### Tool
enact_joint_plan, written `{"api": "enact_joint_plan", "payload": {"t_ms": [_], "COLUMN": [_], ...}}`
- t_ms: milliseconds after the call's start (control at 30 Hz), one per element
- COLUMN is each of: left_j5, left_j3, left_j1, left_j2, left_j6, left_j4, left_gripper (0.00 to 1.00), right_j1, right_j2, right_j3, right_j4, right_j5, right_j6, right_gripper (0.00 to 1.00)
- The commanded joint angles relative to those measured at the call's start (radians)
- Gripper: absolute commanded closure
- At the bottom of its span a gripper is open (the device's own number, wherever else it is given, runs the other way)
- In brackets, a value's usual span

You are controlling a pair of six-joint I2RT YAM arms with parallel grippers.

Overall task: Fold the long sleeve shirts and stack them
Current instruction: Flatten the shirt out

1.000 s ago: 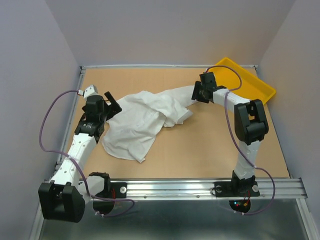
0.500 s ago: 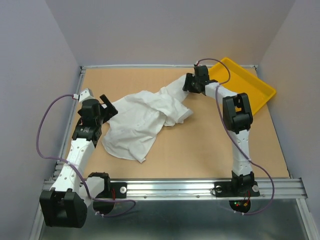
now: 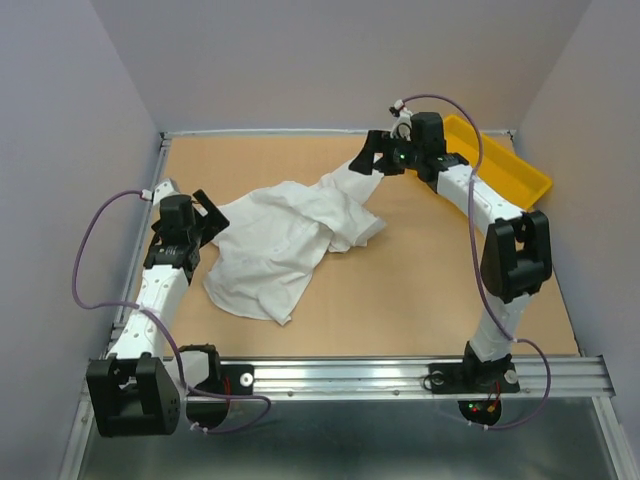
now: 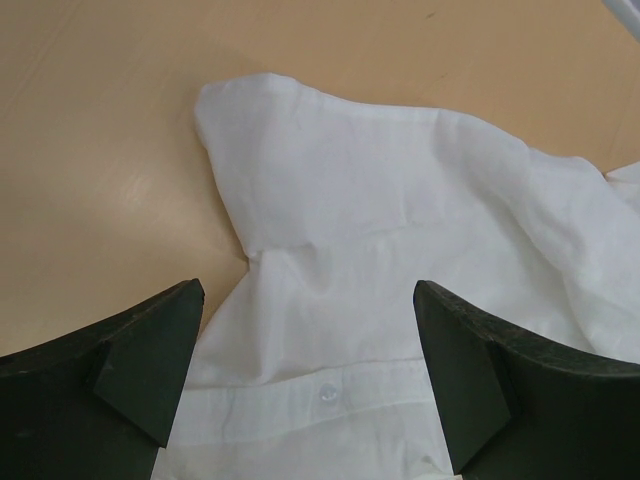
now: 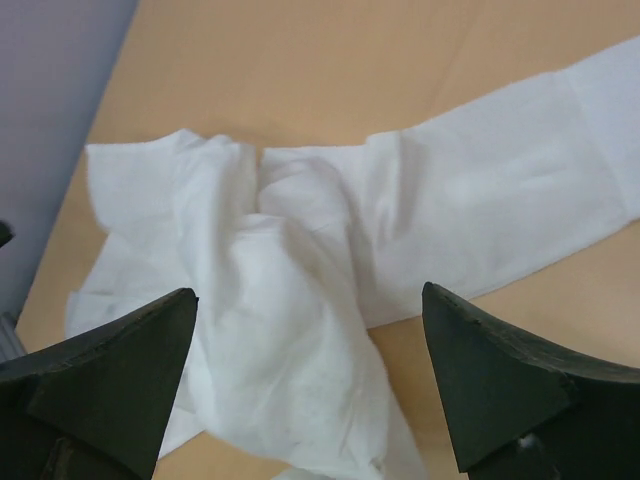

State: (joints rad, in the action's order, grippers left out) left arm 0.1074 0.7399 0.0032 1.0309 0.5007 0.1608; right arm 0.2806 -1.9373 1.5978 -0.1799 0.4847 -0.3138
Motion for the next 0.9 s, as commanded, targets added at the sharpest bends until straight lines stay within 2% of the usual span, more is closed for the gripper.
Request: {"api": "enact_joint_plan", "payload": {"t_ms": [0, 167, 233, 467, 667, 800, 867], "left_j5": [-0.006, -0.060, -0.077, -0.147, -0.166, -0.175, -0.183], "left_j3": [0.049, 0.047, 0.058, 0.125, 0.185, 0.210, 0.217], "left_j1": [0.044, 0.139, 0.170, 0.179, 0.179, 0.179, 0.179], "left_j2": [0.049, 0.147, 0.199, 0.351, 0.472, 0.527, 0.552], "left_j6": [0.018, 0.055, 0.068, 0.087, 0.085, 0.082, 0.079], "left_j4": [-0.023, -0.061, -0.075, -0.121, -0.133, -0.138, -0.138], "left_gripper": [0.01, 0.01, 0.01, 0.04, 0.09, 0.15, 0.17], "right_j1": [0.043, 0.121, 0.152, 0.180, 0.177, 0.154, 0.152], "right_j2": [0.112, 0.190, 0.221, 0.314, 0.360, 0.327, 0.304], "right_j3": [-0.139, -0.271, -0.324, -0.430, -0.427, -0.409, -0.392], "right_j4": [0.019, 0.019, 0.019, 0.020, 0.020, 0.020, 0.020], "right_j5": [0.170, 0.117, 0.047, -0.153, -0.340, -0.287, -0.189], "right_j6": [0.008, 0.036, 0.057, 0.119, 0.143, 0.148, 0.159], "right_gripper": [0.01, 0.01, 0.01, 0.01, 0.01, 0.02, 0.03]}}
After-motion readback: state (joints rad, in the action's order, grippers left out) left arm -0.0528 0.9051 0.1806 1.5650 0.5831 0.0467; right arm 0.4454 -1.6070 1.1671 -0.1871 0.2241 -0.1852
